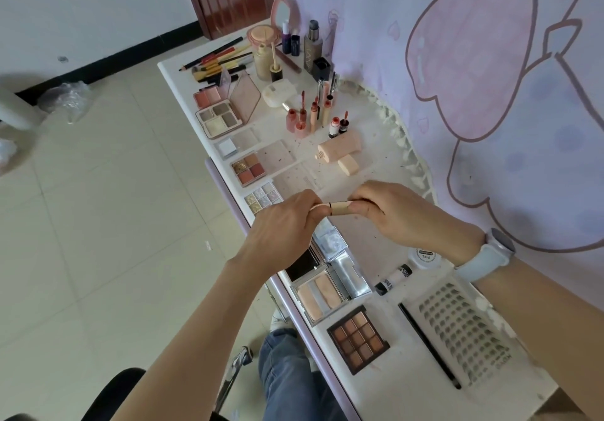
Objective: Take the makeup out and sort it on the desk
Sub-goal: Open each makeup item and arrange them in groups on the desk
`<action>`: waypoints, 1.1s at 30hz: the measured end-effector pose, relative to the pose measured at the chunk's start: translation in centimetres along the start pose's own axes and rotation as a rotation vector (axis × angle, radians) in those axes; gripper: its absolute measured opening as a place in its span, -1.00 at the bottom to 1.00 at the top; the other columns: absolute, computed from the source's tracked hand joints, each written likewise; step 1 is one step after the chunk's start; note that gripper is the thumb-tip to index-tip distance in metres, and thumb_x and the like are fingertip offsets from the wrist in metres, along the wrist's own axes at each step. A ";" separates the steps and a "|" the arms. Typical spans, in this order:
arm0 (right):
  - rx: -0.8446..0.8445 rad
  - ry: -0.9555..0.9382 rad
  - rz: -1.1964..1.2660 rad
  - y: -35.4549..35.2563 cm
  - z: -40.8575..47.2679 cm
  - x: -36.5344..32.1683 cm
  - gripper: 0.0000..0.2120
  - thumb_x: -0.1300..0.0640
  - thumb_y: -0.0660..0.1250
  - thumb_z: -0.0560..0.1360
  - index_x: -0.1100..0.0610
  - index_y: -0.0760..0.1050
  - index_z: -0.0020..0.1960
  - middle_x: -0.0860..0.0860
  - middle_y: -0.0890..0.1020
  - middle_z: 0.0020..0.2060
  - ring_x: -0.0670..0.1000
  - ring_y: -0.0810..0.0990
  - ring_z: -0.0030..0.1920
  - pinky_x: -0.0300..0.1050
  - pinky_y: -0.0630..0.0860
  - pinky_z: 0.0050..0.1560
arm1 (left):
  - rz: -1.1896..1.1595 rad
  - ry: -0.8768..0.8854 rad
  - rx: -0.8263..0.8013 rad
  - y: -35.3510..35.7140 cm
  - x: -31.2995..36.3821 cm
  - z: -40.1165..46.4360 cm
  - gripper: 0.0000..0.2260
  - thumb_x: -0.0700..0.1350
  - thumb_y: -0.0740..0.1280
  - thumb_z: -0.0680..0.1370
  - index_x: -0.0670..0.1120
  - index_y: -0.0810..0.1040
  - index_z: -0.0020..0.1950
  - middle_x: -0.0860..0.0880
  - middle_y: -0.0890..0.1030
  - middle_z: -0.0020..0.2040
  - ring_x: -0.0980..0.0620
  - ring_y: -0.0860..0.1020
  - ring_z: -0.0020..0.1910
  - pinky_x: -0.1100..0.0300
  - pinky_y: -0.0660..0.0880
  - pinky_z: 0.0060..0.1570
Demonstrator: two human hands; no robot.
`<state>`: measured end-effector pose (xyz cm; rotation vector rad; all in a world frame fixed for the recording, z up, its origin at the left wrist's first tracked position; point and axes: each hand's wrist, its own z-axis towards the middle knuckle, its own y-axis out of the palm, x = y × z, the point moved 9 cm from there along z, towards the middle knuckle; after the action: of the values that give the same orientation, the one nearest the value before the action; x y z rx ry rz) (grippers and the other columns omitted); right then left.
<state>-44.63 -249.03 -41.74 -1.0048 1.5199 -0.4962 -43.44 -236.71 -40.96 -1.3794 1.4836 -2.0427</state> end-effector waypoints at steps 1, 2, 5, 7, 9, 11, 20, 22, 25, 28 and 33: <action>0.018 -0.020 0.007 -0.3 0.1 -0.3 -0.91 0.05 0.24 0.53 0.01 0.34 -0.09 -0.16 0.42 -0.19 -0.15 0.41 -0.26 -0.28 0.29 -0.26 | -0.037 -0.026 -0.003 0.1 -0.3 0.0 -0.59 0.12 -0.03 0.55 -0.15 0.46 0.00 0.12 0.36 -0.39 0.05 0.37 -0.46 0.19 0.29 -0.45; 0.035 -0.042 0.000 -0.6 0.1 -0.6 -0.84 0.06 0.30 0.50 -0.02 0.29 -0.09 -0.18 0.37 -0.18 -0.15 0.40 -0.25 -0.30 0.29 -0.26 | -0.078 -0.051 -0.006 0.3 -0.6 0.1 -0.60 0.11 -0.01 0.56 -0.15 0.47 -0.03 0.12 0.34 -0.44 0.08 0.35 -0.49 0.20 0.27 -0.46; 0.002 -0.045 -0.068 -0.4 0.2 -0.8 -0.70 -0.01 0.30 0.49 0.01 0.28 0.14 -0.19 0.35 -0.04 -0.11 0.43 -0.13 -0.16 0.41 -0.12 | -0.118 -0.080 -0.024 0.9 -0.9 0.5 -0.72 0.02 0.08 0.61 -0.14 0.46 -0.09 0.12 0.34 -0.46 0.14 0.32 -0.50 0.21 0.22 -0.47; -0.075 0.005 -0.126 0.3 0.3 -0.2 -0.67 -0.09 0.16 0.54 0.00 0.30 0.26 -0.15 0.44 -0.02 -0.10 0.46 -0.08 -0.10 0.43 -0.07 | -0.109 -0.074 -0.034 1.0 -1.0 0.6 -0.75 0.00 0.10 0.61 -0.12 0.45 -0.10 0.12 0.33 -0.46 0.15 0.32 -0.50 0.21 0.20 -0.47; -0.091 0.003 -0.141 0.5 0.4 0.1 -0.81 -0.07 0.09 0.57 -0.02 0.42 0.01 -0.16 0.47 -0.22 -0.05 0.47 -0.22 -0.12 0.38 -0.18 | -0.088 -0.073 -0.057 1.2 -1.2 0.6 -0.74 0.01 0.08 0.61 -0.12 0.45 -0.08 0.11 0.33 -0.45 0.14 0.32 -0.49 0.21 0.20 -0.48; -0.040 -0.025 -0.147 0.3 0.3 0.0 -0.87 -0.05 0.16 0.55 -0.01 0.38 -0.07 -0.16 0.42 -0.25 -0.02 0.45 -0.24 -0.16 0.32 -0.25 | -0.092 -0.083 -0.085 1.6 -1.3 0.5 -0.71 0.03 0.05 0.62 -0.14 0.44 -0.05 0.09 0.34 -0.45 0.09 0.33 -0.48 0.19 0.21 -0.47; -0.038 -0.020 -0.233 0.8 0.2 0.3 -0.83 -0.03 0.18 0.55 0.06 0.40 0.04 -0.17 0.41 -0.28 -0.10 0.38 -0.31 -0.22 0.23 -0.31 | -0.115 -0.089 -0.080 1.7 -1.5 0.9 -0.70 0.02 0.03 0.62 -0.13 0.42 -0.11 0.09 0.32 -0.46 0.10 0.30 -0.49 0.18 0.20 -0.46; 0.084 -0.063 -0.259 -0.2 0.0 -0.4 -0.87 0.05 0.27 0.52 0.04 0.32 -0.09 -0.13 0.44 -0.25 -0.13 0.32 -0.39 -0.23 0.17 -0.36 | -0.200 -0.111 -0.103 1.9 -1.6 1.0 -0.72 0.04 0.03 0.62 -0.04 0.41 -0.18 0.06 0.37 -0.46 0.06 0.33 -0.48 0.18 0.24 -0.46; 0.155 -0.062 -0.219 -0.7 0.2 -0.6 -0.84 0.06 0.30 0.49 0.06 0.37 0.02 -0.08 0.50 -0.12 -0.17 0.33 -0.37 -0.29 0.18 -0.31 | -0.362 -0.195 -0.111 1.9 -2.9 1.6 -0.68 0.03 0.06 0.61 -0.06 0.49 -0.18 0.08 0.40 -0.48 0.09 0.33 -0.46 0.17 0.29 -0.40; 0.081 -0.052 -0.202 0.3 1.0 -0.1 -0.68 0.00 0.20 0.55 0.07 0.39 0.26 -0.07 0.50 -0.04 -0.08 0.41 -0.13 -0.17 0.27 -0.08 | -0.388 -0.204 -0.140 2.0 -3.7 2.6 -0.65 0.02 0.07 0.62 -0.16 0.55 -0.08 0.10 0.33 -0.54 0.17 0.31 -0.51 0.31 0.22 -0.46; 0.172 -0.005 -0.242 -0.9 1.1 0.7 -0.85 0.12 0.28 0.51 0.12 0.50 0.06 -0.03 0.51 -0.10 0.02 0.44 -0.09 -0.12 0.28 -0.02 | -0.481 -0.210 -0.290 3.2 -4.9 3.7 -0.64 0.01 0.03 0.63 -0.05 0.53 -0.20 0.10 0.38 -0.54 0.19 0.29 -0.51 0.33 0.21 -0.44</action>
<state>-43.24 -249.80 -41.72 -1.0583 1.3326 -0.7810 -38.87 -237.05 -46.23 -2.1720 1.5077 -1.8950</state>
